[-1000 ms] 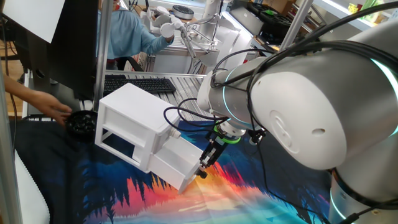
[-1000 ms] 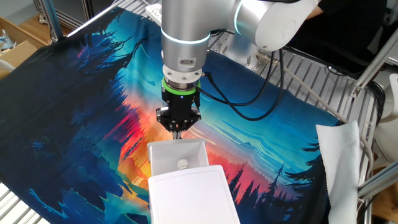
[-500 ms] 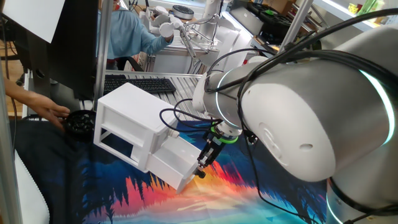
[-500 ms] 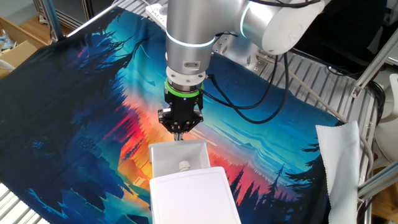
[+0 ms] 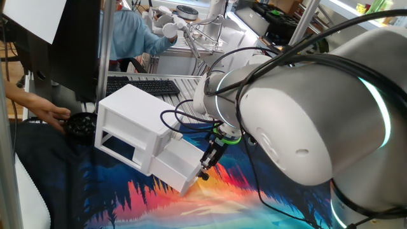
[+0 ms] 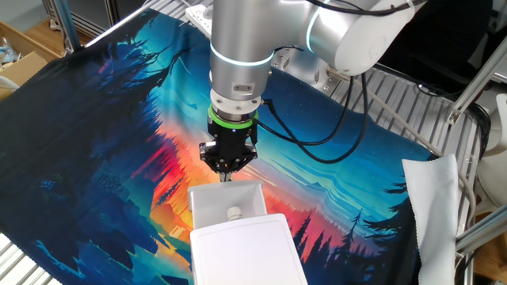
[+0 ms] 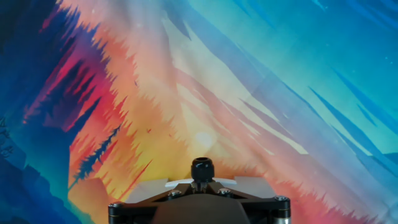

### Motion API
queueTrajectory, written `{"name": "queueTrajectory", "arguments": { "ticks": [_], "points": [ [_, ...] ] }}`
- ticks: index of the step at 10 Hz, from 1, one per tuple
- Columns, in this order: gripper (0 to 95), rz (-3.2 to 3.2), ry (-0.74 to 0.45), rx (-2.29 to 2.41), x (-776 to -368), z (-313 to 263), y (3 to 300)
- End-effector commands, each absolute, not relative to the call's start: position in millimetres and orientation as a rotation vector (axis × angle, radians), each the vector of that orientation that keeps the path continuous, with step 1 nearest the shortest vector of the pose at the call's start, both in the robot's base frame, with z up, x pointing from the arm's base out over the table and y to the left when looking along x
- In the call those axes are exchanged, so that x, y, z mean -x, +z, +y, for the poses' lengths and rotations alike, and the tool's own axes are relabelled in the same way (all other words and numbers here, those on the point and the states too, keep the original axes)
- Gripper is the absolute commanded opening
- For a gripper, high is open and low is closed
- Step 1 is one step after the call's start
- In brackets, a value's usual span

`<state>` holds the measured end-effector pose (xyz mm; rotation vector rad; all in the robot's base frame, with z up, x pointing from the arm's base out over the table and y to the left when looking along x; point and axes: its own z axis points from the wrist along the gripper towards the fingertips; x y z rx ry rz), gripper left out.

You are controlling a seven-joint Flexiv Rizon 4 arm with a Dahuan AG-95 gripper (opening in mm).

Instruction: Grasp the handle and close the drawer

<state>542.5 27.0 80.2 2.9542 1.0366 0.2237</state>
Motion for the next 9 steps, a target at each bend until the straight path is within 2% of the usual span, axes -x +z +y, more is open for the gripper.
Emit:
{"name": "queueTrajectory", "arguments": {
  "ticks": [1,9],
  "points": [
    [0.0,1.016,0.232,-2.964,-542.5,27.6,83.3],
    [0.0,1.022,0.223,-2.962,-545.4,29.5,83.8]
  ]
}}
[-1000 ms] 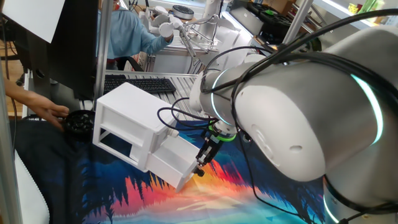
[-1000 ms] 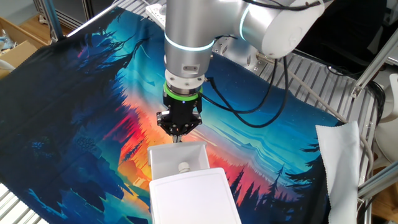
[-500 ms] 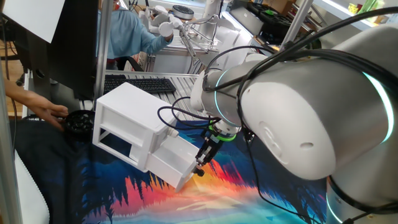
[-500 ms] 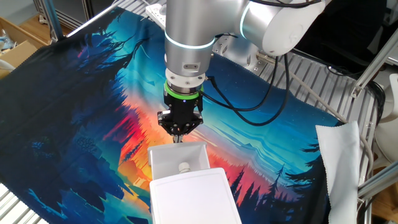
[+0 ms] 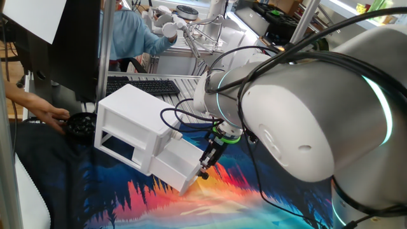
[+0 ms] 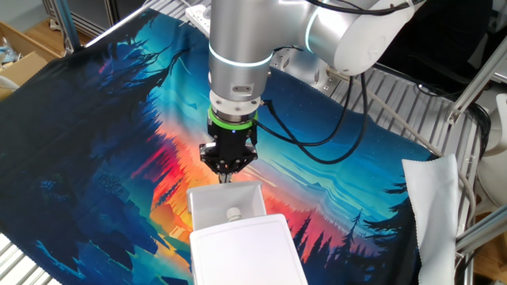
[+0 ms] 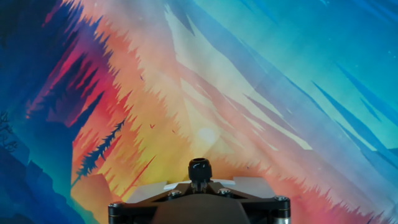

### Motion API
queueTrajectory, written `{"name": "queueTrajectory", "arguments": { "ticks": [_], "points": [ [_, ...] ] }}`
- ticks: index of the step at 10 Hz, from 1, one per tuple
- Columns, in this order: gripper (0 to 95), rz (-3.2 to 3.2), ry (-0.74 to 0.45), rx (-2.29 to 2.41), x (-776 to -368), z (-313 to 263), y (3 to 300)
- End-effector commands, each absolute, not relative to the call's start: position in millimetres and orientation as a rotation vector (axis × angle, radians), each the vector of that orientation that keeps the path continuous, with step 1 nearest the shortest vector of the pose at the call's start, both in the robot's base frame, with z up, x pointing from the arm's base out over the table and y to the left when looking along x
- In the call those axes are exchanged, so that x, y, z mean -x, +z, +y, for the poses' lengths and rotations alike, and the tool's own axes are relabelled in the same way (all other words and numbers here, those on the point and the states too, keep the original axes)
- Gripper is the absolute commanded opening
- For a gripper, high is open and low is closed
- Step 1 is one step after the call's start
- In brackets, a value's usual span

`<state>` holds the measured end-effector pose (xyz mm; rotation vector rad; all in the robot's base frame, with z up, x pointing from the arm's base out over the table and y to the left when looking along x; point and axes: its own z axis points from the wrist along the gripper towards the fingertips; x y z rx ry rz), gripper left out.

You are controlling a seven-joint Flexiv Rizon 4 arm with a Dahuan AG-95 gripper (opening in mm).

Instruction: Grasp the handle and close the drawer

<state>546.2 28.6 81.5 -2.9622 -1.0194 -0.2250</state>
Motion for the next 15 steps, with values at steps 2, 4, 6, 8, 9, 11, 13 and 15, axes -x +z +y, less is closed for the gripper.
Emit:
{"name": "queueTrajectory", "arguments": {
  "ticks": [2,4,6,8,9,11,13,15],
  "points": [
    [0.0,-1.028,-0.223,2.963,-547,30,83],
    [0.0,-1.015,-0.223,2.966,-547,33,81],
    [0.0,-1.028,-0.219,2.971,-545,36,82],
    [0.0,-1.010,-0.220,2.976,-546,38,85],
    [0.0,-1.015,-0.222,2.974,-546,38,84],
    [0.0,-1.014,-0.221,2.975,-546,41,81],
    [0.0,-1.016,-0.216,2.984,-546,43,82],
    [0.0,-1.004,-0.218,2.984,-547,44,85]
  ]
}}
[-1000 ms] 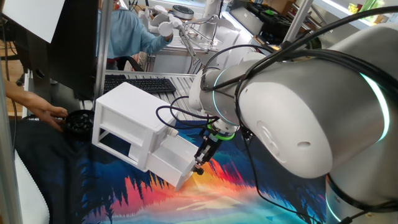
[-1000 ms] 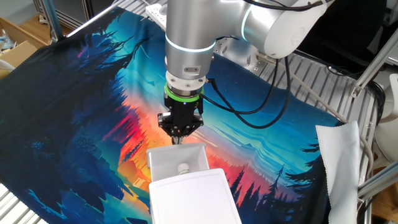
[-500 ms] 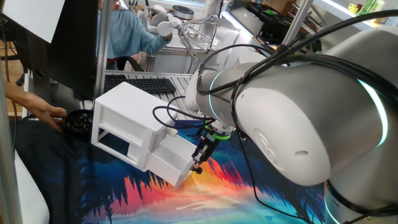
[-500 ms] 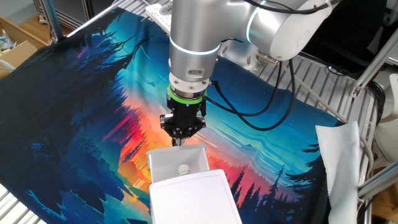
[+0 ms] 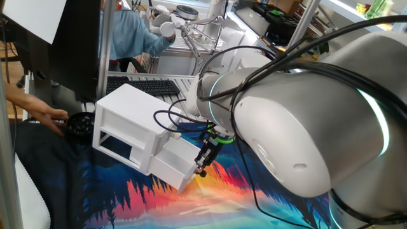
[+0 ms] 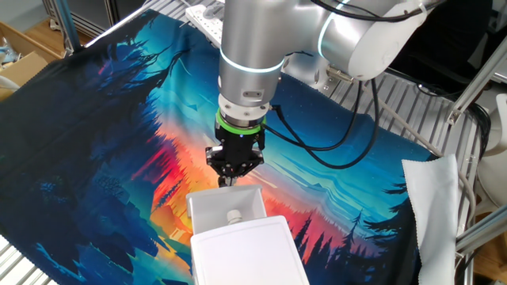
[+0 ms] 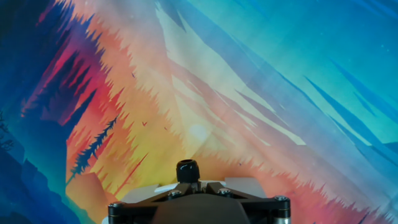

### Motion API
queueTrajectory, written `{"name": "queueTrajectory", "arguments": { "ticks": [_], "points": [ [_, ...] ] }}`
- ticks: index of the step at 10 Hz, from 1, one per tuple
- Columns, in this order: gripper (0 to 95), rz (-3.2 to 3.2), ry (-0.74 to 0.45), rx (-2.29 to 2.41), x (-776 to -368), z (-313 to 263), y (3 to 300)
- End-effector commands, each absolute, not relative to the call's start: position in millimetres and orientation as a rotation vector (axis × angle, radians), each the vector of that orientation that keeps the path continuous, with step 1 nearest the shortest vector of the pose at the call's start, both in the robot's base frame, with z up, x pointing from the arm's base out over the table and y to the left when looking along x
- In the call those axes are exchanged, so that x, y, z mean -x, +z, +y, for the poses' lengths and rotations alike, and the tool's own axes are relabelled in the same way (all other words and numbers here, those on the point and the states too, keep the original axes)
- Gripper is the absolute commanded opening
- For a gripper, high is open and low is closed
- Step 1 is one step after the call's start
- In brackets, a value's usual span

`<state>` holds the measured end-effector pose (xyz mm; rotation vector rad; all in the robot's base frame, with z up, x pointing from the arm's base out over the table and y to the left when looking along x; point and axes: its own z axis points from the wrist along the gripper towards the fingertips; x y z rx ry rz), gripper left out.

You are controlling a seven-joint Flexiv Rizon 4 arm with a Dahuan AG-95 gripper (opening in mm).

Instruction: Grasp the handle and close the drawer

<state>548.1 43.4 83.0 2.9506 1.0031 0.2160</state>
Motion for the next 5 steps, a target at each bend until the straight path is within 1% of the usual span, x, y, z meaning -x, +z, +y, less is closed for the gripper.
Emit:
{"name": "queueTrajectory", "arguments": {
  "ticks": [1,5],
  "points": [
    [0.0,0.996,0.219,-2.960,-547.4,44.0,84.4],
    [0.0,0.997,0.215,-2.958,-548.3,45.7,83.4]
  ]
}}
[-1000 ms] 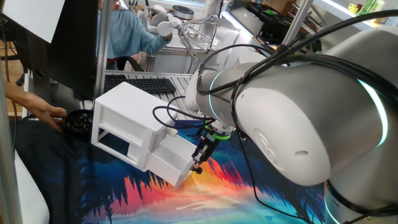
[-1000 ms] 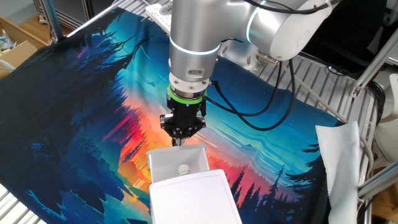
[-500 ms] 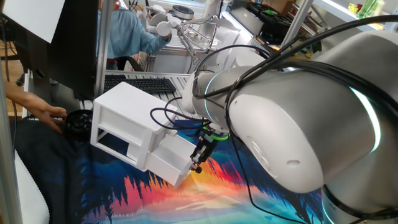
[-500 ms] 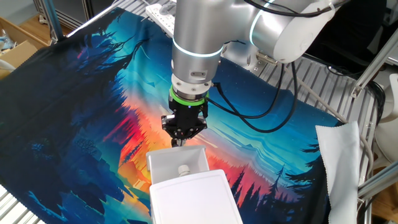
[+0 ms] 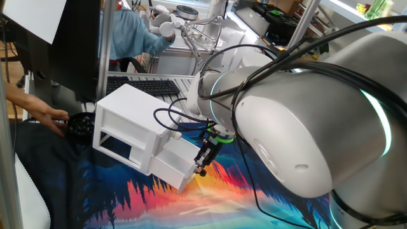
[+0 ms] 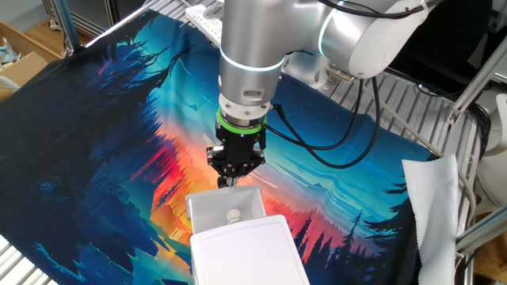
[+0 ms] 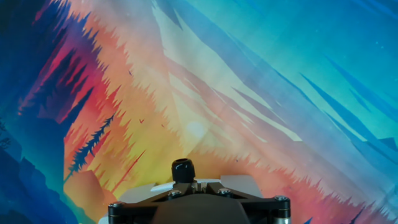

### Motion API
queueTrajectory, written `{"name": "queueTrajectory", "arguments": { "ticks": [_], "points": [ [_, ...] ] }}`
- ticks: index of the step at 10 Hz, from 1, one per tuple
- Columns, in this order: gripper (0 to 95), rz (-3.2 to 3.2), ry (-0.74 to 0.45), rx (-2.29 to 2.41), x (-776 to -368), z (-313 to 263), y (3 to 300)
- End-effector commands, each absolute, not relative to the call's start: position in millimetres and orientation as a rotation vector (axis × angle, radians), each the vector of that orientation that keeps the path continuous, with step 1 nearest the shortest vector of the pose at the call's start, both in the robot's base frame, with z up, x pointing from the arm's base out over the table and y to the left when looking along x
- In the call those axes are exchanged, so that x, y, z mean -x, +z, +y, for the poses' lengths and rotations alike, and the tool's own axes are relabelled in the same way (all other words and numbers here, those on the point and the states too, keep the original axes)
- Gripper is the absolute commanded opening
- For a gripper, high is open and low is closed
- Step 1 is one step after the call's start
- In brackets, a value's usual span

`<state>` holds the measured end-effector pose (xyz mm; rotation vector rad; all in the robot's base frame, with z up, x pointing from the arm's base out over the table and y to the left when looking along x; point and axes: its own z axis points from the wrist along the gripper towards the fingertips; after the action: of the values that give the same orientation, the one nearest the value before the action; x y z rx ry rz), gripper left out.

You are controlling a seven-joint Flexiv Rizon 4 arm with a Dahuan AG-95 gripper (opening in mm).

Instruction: Grasp the handle and close the drawer

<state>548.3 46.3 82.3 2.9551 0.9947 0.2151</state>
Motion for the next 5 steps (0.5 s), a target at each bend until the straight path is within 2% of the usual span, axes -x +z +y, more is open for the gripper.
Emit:
{"name": "queueTrajectory", "arguments": {
  "ticks": [1,5],
  "points": [
    [0.0,1.000,0.216,-2.957,-548.1,46.3,83.8],
    [0.0,0.994,0.217,-2.962,-549.1,47.7,84.5]
  ]
}}
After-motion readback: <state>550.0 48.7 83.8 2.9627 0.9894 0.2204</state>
